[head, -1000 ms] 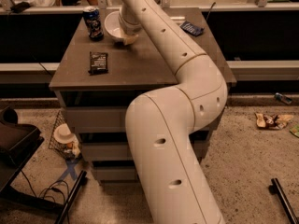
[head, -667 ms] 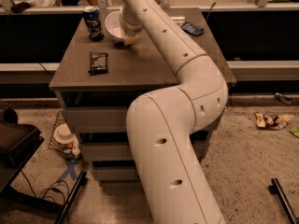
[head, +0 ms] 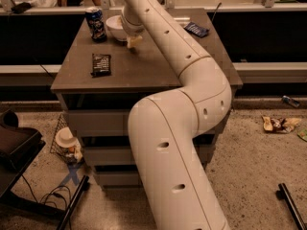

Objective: Move white bowl near pepsi can

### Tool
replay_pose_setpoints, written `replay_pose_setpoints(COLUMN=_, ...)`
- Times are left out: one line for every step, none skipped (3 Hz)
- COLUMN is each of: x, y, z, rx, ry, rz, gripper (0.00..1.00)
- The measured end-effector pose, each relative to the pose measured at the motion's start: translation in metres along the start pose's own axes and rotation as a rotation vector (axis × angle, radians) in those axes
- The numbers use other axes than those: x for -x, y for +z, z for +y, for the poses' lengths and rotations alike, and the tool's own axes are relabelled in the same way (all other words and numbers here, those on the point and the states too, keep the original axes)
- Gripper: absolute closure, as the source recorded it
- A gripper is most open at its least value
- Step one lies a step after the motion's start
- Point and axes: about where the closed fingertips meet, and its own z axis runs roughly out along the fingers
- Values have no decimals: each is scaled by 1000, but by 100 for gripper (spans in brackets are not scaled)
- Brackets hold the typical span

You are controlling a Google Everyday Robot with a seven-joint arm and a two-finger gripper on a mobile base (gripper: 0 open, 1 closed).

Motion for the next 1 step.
replay_pose_setpoints(x=0, y=-5, z=-4, rx=0, ry=0, rz=0, gripper=0)
